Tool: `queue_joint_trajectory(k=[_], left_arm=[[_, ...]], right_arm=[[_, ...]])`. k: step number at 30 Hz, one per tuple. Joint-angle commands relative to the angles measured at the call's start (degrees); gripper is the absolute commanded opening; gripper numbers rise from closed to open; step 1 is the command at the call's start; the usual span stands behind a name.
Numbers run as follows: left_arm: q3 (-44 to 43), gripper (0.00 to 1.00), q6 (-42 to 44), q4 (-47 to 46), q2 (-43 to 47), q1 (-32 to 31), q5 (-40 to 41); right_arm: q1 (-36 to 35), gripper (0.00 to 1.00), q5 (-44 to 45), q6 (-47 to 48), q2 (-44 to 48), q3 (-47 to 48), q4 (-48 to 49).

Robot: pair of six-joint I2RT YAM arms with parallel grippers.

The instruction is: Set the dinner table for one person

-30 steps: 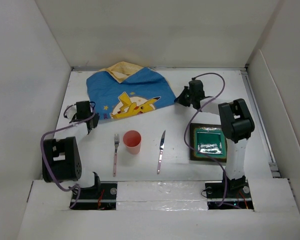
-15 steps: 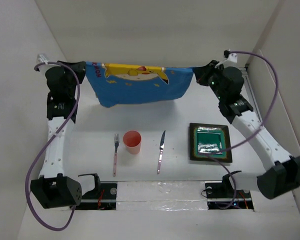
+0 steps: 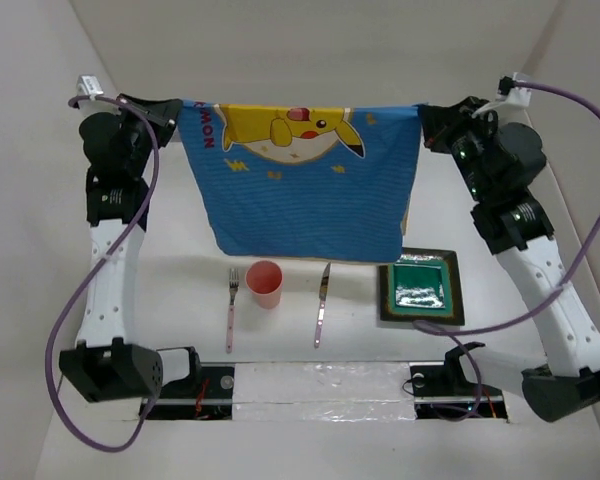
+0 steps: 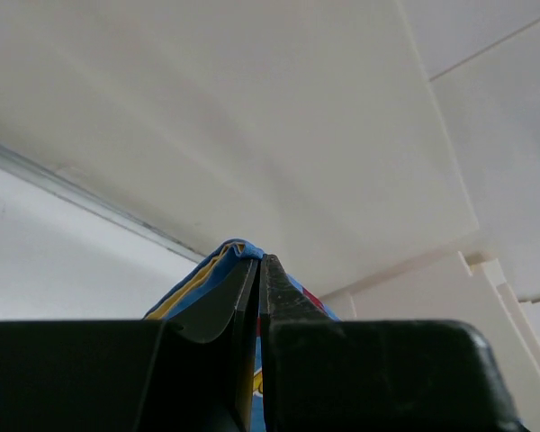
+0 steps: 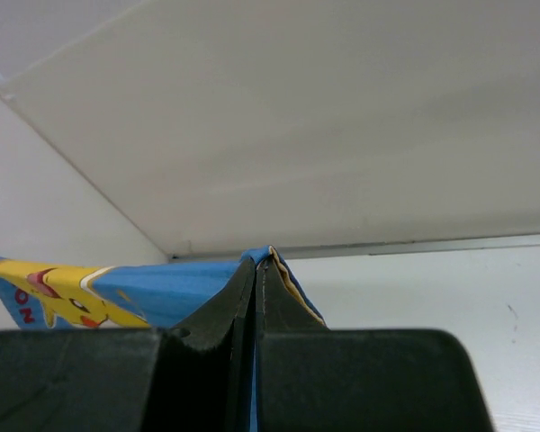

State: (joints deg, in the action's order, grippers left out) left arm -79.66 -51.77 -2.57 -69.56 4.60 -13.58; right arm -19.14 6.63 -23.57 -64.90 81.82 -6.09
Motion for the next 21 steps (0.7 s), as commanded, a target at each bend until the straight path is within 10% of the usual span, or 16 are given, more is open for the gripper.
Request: queue_joint_trajectory(k=[1,13,21], left_arm=[[-4.1,0.0,1.9,-2.2,-6.4,0.4,-2.2],[-41.7,0.0,6.0,9.5,-34.1,0.4,-5.2],[-19.6,0.0,5.6,-2.0,-26.3,0.4,-7.2]], right_arm=[[2.4,0.0,-1.4,1.5,-6.4,2.3,0.3],[8.8,0.0,-9.9,0.5,-32.7,33.7,-6.7],[11.0,0.0,-12.9,0.6,-30.5,17.8,-0.5]])
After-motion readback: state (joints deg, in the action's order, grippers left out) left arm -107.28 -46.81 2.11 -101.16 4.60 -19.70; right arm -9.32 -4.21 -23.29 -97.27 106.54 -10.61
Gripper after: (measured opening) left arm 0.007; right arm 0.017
